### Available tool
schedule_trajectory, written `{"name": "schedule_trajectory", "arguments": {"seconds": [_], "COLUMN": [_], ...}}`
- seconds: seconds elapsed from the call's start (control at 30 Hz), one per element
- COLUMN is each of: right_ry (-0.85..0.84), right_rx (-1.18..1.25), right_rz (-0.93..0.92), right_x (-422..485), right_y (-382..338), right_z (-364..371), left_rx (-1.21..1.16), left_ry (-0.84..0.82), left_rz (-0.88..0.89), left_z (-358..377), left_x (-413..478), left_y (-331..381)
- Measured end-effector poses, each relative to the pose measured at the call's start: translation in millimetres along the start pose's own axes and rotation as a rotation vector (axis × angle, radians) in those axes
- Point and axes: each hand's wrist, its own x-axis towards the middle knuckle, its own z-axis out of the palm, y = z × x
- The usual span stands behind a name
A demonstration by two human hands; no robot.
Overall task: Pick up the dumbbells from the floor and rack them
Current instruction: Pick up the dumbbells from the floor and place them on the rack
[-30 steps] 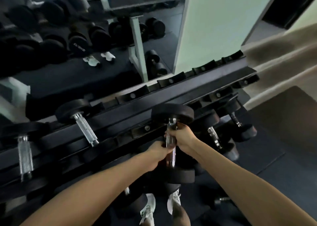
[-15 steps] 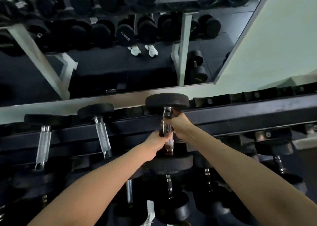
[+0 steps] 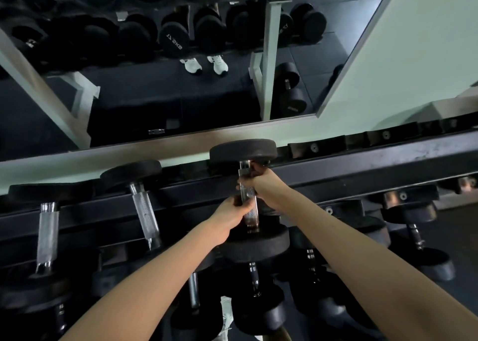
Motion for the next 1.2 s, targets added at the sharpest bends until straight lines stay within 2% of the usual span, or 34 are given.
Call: {"name": "schedule_trajectory", "arguments": {"seconds": [0.2, 0.33, 0.5, 0.67, 0.8, 1.03, 1.2], "right_ry": [0.07, 0.228, 0.453, 0.641, 0.791, 1.007, 1.105], "right_rx": [-0.171, -0.191, 0.029, 0.301, 0.444, 0.676, 0.81], "right_rz": [-0.109, -0.111, -0.074, -0.042, 0.096, 0.359, 0.506], "right_x": [-32, -61, -114, -194, -260, -375, -439], "right_y": [1, 17, 58, 119, 200, 352, 447], "right_z": [-5, -15, -30, -47, -54, -38, -21], "left_rx": [0.115, 0.215, 0.354, 0.436, 0.53, 0.812, 1.009], "left_ry": [0.043, 0.122, 0.124, -0.059, -0.257, -0.593, -0.684], "left_rz": [0.116, 0.217, 0.43, 0.565, 0.621, 0.554, 0.44], "left_z": [-19, -33, -24, 40, 115, 241, 298], "left_x": [-11, -23, -48, -83, -107, -148, -163], "left_y": [9, 11, 18, 18, -9, -109, -200]}}
